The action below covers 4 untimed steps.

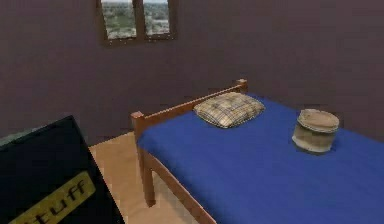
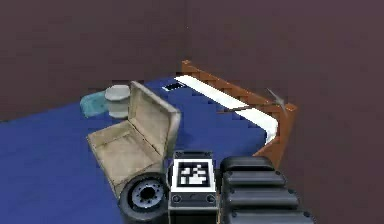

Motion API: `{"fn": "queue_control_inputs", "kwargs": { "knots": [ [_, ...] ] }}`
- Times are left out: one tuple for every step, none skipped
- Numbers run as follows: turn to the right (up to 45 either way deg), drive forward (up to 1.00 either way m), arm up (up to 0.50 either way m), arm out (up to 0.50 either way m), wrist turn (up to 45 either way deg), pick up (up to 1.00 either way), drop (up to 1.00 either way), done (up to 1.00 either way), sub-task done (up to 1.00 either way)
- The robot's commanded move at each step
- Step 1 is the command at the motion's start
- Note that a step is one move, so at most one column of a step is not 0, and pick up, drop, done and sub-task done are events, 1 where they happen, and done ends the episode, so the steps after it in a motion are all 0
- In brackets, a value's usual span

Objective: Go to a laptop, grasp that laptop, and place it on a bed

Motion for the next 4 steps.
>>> {"fn": "queue_control_inputs", "kwargs": {
  "knots": [
    [-45.0, 0.00, 0.00, 0.00, 0.0, 0.00, 0.00, 0.00, 0.00],
    [-27.0, 0.00, 0.00, 0.00, 0.0, 0.00, 0.00, 0.00, 0.00],
    [45.0, 0.00, 0.00, 0.00, 0.0, 0.00, 0.00, 0.00, 0.00],
    [18.0, 0.00, 0.00, 0.00, 0.0, 0.00, 0.00, 0.00, 0.00]
  ]
}}
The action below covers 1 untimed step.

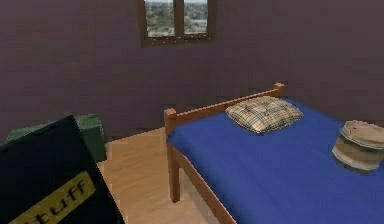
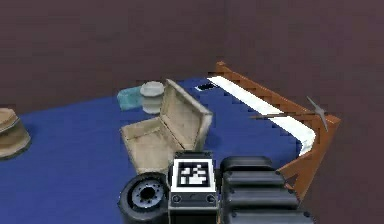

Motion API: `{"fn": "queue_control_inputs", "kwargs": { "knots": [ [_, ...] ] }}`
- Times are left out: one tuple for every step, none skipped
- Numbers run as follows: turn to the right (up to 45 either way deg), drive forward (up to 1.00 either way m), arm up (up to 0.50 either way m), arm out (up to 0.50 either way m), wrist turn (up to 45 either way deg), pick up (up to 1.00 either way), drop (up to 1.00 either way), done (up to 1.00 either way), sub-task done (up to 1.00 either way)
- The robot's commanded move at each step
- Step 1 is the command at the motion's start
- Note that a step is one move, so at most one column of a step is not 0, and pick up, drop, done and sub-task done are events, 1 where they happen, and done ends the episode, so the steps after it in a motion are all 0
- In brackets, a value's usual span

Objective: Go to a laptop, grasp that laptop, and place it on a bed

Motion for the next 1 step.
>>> {"fn": "queue_control_inputs", "kwargs": {
  "knots": [
    [0.0, 0.00, 0.00, 0.48, 0.0, 0.00, 0.00, 0.00, 0.00]
  ]
}}
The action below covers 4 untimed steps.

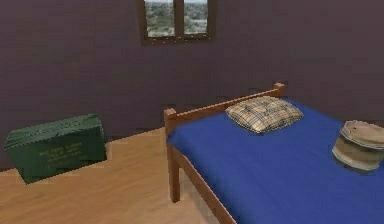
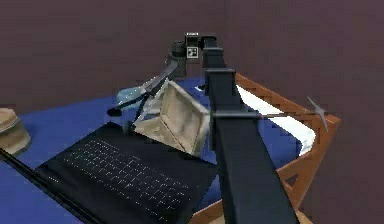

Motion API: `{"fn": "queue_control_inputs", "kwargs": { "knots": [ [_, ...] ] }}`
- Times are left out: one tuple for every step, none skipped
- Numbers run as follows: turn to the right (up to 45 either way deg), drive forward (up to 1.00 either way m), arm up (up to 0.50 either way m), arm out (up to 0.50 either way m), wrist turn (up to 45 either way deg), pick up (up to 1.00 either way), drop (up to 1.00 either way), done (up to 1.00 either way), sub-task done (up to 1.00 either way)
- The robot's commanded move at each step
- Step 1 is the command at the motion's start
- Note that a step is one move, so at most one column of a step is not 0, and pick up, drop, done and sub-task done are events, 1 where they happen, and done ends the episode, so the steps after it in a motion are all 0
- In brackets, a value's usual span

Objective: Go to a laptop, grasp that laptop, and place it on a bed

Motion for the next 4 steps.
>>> {"fn": "queue_control_inputs", "kwargs": {
  "knots": [
    [0.0, 0.00, 0.00, 0.00, 39.0, 0.00, 0.00, 0.00, 0.00],
    [0.0, 0.00, -0.02, 0.00, 0.0, 0.00, 0.00, 0.00, 0.00],
    [0.0, 0.00, -0.32, 0.00, 0.0, 0.00, 0.00, 0.00, 0.00],
    [0.0, 0.00, 0.00, 0.00, 0.0, 0.00, 1.00, 0.00, 0.00]
  ]
}}
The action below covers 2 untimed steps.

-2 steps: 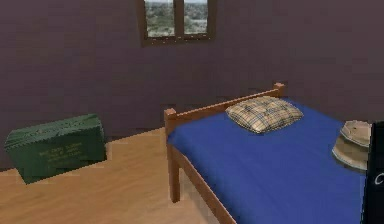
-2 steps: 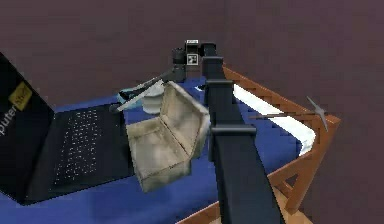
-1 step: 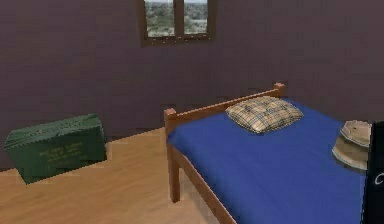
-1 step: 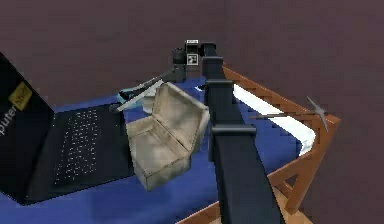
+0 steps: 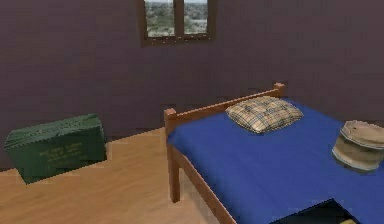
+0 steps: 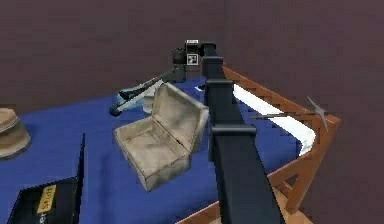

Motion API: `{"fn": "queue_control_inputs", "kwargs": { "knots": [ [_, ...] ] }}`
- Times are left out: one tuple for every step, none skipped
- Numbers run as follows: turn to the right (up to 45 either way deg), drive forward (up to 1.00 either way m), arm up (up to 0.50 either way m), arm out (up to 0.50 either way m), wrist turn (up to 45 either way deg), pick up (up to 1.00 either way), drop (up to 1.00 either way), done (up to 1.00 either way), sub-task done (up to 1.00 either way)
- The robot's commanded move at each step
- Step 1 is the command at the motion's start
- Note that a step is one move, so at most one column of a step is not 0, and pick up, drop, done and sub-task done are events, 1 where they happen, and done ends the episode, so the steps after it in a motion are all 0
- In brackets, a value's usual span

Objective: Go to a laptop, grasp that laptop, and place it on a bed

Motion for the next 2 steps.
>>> {"fn": "queue_control_inputs", "kwargs": {
  "knots": [
    [0.0, 0.00, 0.02, 0.00, 0.0, 0.00, 0.00, 0.00, 0.00],
    [0.0, 0.00, 0.00, -0.08, 0.0, 0.00, 0.00, 0.00, 0.00]
  ]
}}
